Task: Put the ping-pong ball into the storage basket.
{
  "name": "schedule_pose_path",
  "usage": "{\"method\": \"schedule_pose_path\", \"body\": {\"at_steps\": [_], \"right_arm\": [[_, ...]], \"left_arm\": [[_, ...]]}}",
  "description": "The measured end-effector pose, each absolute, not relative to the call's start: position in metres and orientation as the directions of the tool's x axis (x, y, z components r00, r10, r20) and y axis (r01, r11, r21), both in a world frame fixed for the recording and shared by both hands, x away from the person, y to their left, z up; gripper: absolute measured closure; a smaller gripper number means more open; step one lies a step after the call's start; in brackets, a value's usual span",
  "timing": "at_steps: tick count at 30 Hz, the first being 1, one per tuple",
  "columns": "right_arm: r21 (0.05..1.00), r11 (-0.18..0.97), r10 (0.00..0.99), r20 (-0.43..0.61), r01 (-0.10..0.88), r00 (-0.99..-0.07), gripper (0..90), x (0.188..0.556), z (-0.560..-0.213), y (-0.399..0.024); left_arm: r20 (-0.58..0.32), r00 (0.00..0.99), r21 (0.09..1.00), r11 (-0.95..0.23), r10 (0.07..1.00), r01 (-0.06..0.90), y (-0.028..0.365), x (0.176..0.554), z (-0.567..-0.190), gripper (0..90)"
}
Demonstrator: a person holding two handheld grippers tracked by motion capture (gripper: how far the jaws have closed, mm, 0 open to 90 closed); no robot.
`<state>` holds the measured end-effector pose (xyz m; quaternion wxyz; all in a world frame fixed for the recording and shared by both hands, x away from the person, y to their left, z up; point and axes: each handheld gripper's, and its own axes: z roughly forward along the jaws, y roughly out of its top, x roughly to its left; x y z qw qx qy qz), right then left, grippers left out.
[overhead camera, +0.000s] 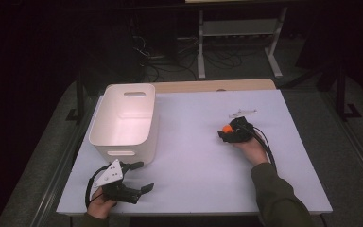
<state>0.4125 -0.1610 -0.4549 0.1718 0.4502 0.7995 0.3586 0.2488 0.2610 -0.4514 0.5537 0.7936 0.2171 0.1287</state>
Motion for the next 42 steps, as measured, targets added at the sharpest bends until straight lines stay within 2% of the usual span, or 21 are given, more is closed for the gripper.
{"method": "schedule_pose_path", "body": {"at_steps": [18,42], "right_arm": [[0.717,0.348,0.838,0.05,0.604,-0.543,48.9,0.4129,-0.4547,-0.1625],[0.718,0.338,0.83,0.077,0.608,-0.553,49.6,0.4119,-0.4503,-0.1625]], "left_arm": [[-0.035,0.873,0.935,-0.293,0.487,0.2,0.2608,0.2487,-0.4514,14.1],[-0.037,0.872,0.934,-0.294,0.488,0.203,0.2609,0.2488,-0.4513,14.1]]}}
